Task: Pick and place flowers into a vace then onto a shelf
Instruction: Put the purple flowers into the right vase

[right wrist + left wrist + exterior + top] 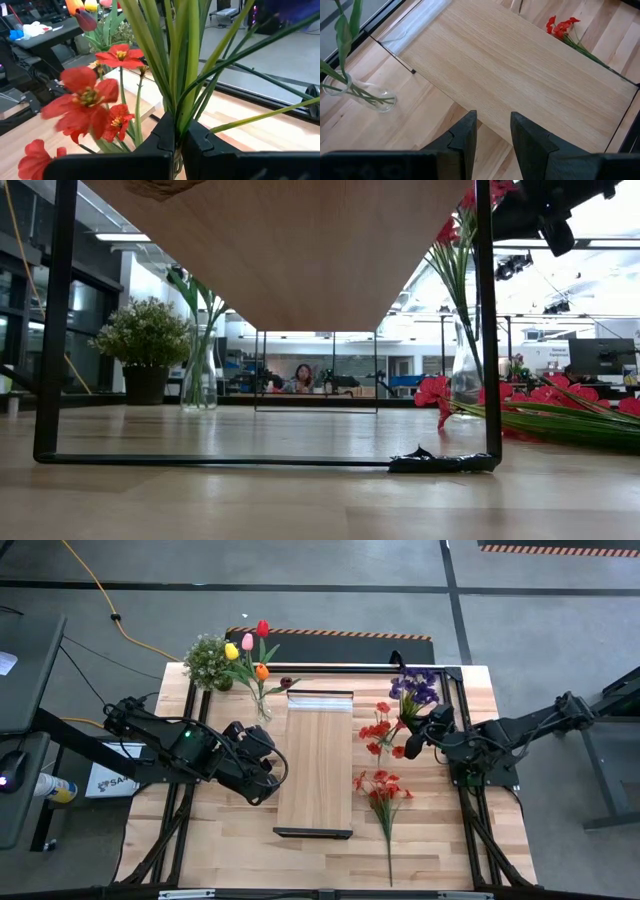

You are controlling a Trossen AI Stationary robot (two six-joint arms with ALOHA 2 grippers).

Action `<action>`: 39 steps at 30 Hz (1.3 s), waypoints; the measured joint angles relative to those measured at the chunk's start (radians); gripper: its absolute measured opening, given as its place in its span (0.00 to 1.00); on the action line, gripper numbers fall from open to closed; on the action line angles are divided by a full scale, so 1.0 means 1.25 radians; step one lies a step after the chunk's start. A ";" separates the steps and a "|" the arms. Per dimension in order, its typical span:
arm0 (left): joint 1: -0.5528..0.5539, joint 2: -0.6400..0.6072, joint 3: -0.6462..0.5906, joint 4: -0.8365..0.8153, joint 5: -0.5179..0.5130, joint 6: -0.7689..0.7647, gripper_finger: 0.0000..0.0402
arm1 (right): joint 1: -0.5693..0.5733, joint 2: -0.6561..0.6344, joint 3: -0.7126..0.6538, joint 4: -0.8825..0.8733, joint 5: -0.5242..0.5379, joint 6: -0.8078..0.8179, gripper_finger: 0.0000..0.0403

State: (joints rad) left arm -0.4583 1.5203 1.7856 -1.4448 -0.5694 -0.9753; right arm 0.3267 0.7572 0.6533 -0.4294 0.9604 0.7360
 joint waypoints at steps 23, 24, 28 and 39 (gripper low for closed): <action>0.000 0.000 0.000 0.000 0.000 0.001 0.38 | 0.000 0.002 0.000 -0.024 -0.012 0.024 0.05; 0.000 0.000 0.000 0.000 0.000 0.001 0.38 | 0.000 0.002 0.000 -0.035 -0.013 0.036 0.04; 0.000 0.000 0.000 0.000 0.000 0.001 0.38 | 0.000 0.002 0.000 -0.055 -0.014 0.060 0.05; 0.000 0.000 0.000 0.000 -0.008 0.001 0.38 | 0.000 0.002 0.000 -0.055 -0.072 0.063 0.13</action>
State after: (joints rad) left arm -0.4583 1.5204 1.7856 -1.4451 -0.5796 -0.9737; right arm 0.3267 0.7593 0.6533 -0.4984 0.8709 0.8150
